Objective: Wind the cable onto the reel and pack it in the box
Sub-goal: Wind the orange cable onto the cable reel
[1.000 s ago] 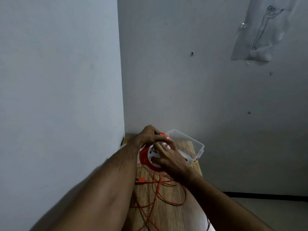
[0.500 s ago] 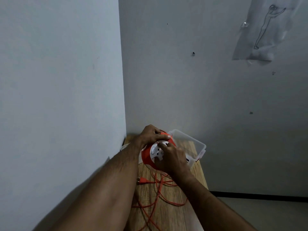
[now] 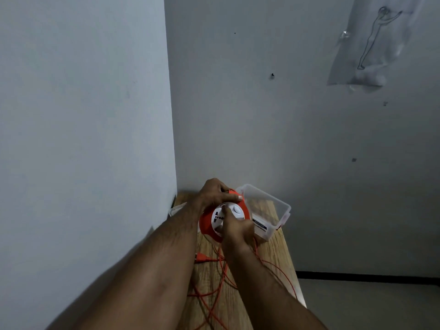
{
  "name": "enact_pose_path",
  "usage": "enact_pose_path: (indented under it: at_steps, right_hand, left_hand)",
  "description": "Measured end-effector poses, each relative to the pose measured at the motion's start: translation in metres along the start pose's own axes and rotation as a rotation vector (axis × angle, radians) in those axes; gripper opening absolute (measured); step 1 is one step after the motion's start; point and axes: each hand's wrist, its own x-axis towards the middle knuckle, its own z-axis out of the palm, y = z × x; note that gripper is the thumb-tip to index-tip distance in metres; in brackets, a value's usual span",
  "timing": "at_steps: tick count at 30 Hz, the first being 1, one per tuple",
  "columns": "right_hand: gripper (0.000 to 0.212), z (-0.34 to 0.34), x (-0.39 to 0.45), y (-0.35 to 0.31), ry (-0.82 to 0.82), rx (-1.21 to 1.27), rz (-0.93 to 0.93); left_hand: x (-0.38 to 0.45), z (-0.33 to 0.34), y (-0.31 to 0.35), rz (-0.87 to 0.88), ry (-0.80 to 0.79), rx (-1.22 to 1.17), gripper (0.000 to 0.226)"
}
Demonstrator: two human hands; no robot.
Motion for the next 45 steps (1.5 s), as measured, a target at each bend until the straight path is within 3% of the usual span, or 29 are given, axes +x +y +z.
enact_pose_path:
  at_steps: [2,4,7,9,12,16,21,23,27,31,36,39,45]
  right_hand:
    - [0.037,-0.002,-0.001,0.001,-0.032,-0.061,-0.115]
    - [0.013,-0.012,-0.002,0.002,-0.046,-0.307,-0.572]
    - [0.016,-0.033,0.017,0.008,-0.205,-0.718,-1.326]
    - [0.033,-0.043,0.033,0.011,-0.381,-1.032,-1.666]
    - [0.049,-0.051,0.049,-0.001,-0.520,-1.261,-1.785]
    - [0.048,-0.052,0.056,-0.015,-0.561,-1.442,-1.840]
    - [0.044,-0.052,0.057,-0.022,-0.552,-1.407,-1.940]
    - [0.046,-0.053,0.056,-0.022,-0.521,-1.391,-1.917]
    - [0.068,-0.051,0.050,-0.017,-0.421,-1.392,-1.695]
    - [0.064,-0.045,0.040,-0.012,-0.380,-1.240,-1.484]
    - [0.050,-0.033,0.023,-0.002,-0.227,-0.914,-1.066]
    - [0.051,-0.023,0.012,0.005,-0.113,-0.666,-0.842]
    - [0.066,-0.008,0.006,0.002,0.009,-0.185,-0.182]
  left_hand:
    - [-0.001,-0.001,-0.001,-0.020,0.002,0.016,0.031]
    - [-0.002,-0.005,-0.003,-0.026,0.028,0.007,0.028]
    - [-0.003,-0.013,-0.002,-0.037,0.035,0.021,0.028]
    - [-0.003,-0.015,0.000,-0.037,0.015,0.038,0.031]
    - [-0.003,-0.016,0.005,-0.034,-0.024,0.026,0.025]
    - [-0.004,-0.014,0.006,-0.039,-0.064,0.043,0.033]
    - [-0.001,-0.008,0.003,-0.039,-0.064,0.049,0.031]
    - [0.000,-0.007,0.002,-0.037,-0.056,0.055,0.034]
    - [0.001,-0.006,0.001,-0.030,-0.025,0.039,0.045]
    - [0.001,-0.005,0.002,-0.010,-0.033,0.020,0.037]
    - [0.002,-0.004,0.000,-0.035,0.013,0.003,0.031]
    - [0.002,-0.001,0.000,-0.021,-0.012,0.001,0.037]
    - [0.001,0.005,-0.003,-0.007,0.039,0.003,0.038]
